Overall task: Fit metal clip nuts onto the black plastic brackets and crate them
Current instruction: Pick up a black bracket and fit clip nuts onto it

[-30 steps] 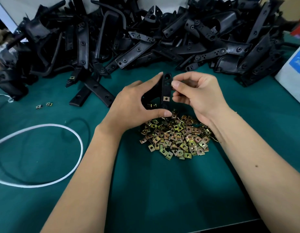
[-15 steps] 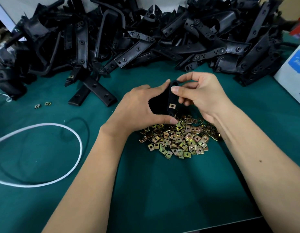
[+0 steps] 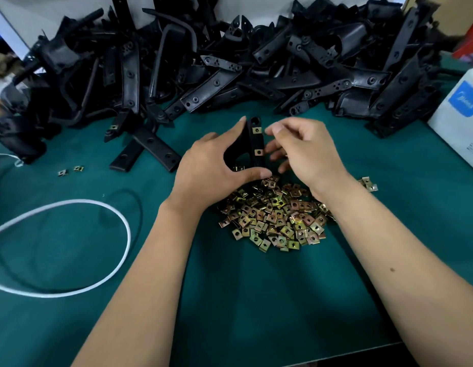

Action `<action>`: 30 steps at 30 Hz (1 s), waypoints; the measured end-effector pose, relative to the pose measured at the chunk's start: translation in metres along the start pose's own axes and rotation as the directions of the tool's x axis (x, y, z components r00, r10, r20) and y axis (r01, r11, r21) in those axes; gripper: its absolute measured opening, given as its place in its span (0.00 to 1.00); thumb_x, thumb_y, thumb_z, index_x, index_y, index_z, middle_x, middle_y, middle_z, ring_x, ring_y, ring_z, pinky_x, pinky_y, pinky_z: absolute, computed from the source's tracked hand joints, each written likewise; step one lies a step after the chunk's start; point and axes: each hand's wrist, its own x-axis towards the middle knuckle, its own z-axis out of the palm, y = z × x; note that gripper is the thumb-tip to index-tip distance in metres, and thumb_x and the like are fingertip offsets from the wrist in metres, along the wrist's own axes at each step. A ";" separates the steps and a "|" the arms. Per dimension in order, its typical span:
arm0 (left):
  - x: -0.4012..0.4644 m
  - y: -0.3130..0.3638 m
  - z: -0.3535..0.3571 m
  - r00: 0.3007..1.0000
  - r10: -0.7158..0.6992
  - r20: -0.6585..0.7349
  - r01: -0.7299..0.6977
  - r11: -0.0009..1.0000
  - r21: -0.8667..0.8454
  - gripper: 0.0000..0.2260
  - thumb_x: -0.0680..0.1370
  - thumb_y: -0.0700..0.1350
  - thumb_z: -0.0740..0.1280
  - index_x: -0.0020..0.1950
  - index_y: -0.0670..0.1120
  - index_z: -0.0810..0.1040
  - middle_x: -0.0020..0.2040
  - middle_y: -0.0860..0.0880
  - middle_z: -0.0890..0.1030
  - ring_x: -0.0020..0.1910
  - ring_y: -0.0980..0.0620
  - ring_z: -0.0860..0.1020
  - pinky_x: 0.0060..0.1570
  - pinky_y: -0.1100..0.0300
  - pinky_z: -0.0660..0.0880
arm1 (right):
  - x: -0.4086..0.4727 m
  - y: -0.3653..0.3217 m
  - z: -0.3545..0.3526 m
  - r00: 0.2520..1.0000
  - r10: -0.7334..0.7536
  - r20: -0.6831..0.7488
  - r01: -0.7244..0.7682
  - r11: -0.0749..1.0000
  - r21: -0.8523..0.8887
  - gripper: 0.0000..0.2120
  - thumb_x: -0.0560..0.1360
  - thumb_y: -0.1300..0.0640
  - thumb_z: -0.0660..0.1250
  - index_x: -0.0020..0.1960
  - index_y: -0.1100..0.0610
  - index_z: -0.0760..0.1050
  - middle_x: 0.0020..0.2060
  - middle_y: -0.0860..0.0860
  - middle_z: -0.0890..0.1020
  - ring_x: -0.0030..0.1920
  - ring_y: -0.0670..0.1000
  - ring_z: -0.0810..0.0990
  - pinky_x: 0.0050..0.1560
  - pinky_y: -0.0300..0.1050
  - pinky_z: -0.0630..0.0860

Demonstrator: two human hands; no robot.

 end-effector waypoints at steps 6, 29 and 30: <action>-0.001 0.021 0.002 0.999 0.014 -0.035 -0.011 0.997 0.075 0.49 0.63 0.77 0.69 0.82 0.62 0.61 0.50 0.49 0.75 0.50 0.48 0.76 0.48 0.49 0.78 | -0.008 -0.004 0.000 0.990 0.113 -0.086 -0.106 0.991 0.078 0.09 0.80 0.58 0.67 0.43 0.49 0.83 0.41 0.52 0.88 0.45 0.54 0.88 0.52 0.56 0.85; -0.085 0.411 0.185 0.594 0.736 0.326 -0.762 0.644 -0.067 0.42 0.73 0.61 0.74 0.82 0.57 0.59 0.61 0.43 0.76 0.62 0.41 0.76 0.54 0.47 0.76 | -0.240 0.061 -0.326 0.551 0.158 -0.820 0.111 0.959 0.260 0.07 0.80 0.66 0.64 0.47 0.58 0.78 0.37 0.51 0.83 0.38 0.48 0.81 0.38 0.41 0.79; -0.096 0.419 0.202 0.555 0.739 0.381 -0.773 0.628 -0.091 0.40 0.73 0.60 0.74 0.82 0.56 0.60 0.63 0.43 0.76 0.62 0.40 0.76 0.56 0.47 0.76 | -0.255 0.075 -0.335 0.527 0.230 -0.818 0.081 0.945 0.318 0.08 0.80 0.67 0.64 0.46 0.58 0.78 0.36 0.51 0.82 0.37 0.48 0.81 0.37 0.41 0.79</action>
